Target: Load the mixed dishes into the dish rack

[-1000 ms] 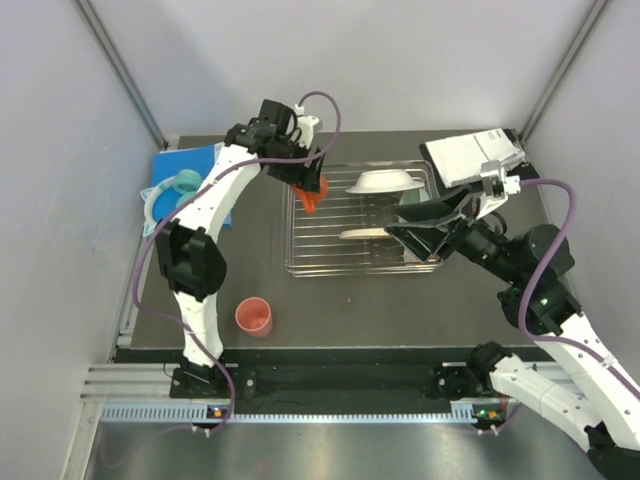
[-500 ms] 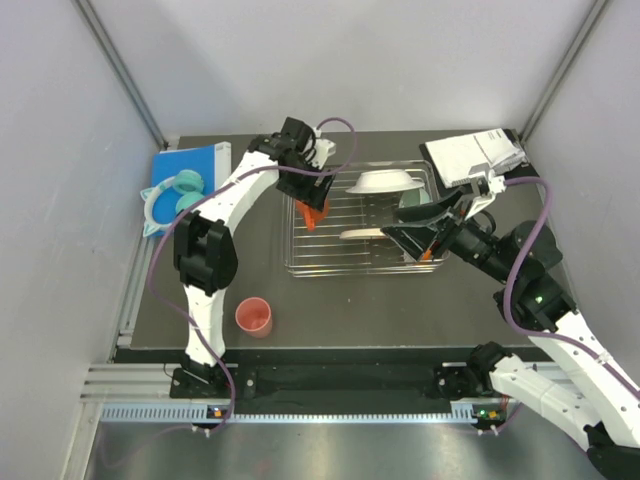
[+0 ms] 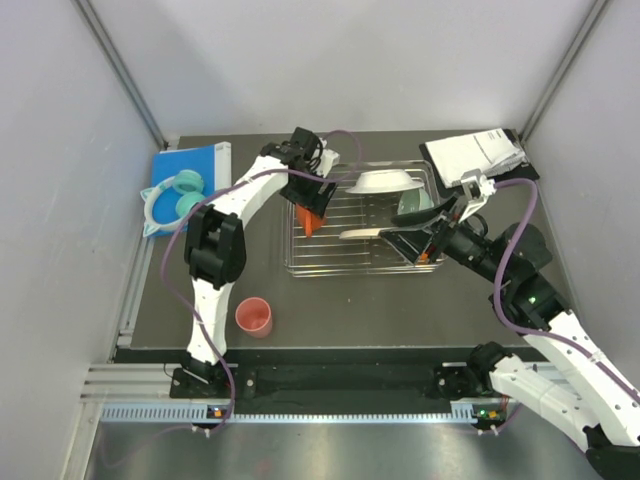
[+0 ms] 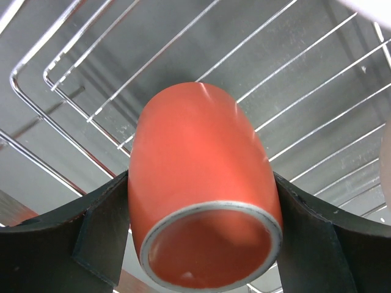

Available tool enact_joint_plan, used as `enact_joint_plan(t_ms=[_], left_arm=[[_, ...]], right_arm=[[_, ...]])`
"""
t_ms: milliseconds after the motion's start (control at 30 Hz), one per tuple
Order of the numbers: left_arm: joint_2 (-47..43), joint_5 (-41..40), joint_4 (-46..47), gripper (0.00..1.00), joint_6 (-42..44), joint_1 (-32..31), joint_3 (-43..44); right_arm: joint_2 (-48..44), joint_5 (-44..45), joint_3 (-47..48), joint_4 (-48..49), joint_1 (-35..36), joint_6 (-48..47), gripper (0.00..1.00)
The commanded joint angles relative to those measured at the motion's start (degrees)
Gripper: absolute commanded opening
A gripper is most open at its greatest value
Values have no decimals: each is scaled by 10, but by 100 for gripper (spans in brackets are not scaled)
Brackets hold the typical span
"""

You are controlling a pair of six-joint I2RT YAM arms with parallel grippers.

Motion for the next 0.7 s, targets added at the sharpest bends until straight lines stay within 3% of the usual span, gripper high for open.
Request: enact_joint_plan(t_ms=[0,433,533,567,600,667], left_arm=[[13,-15,27,0,8,0,24],[19,-32,46,6,10,-8,28],[16,-34,42,32,14,-13,21],[13,-35,44,49,15,-13,19],[9,-37,46,55,14,-14,14],[-5,-34,50,59,15,-14,3]], right_arm=[[-6,-7,-2,32,-11,8,64],[-22,-14,-35,44,-12,25,64],[-21,-20,-34,40,-12,23,67],[-20,-19,-34,40,-12,22,72],[-19,-18,-35,40,-12,22,75],[-17,-26,-35,38,-13,21,80]])
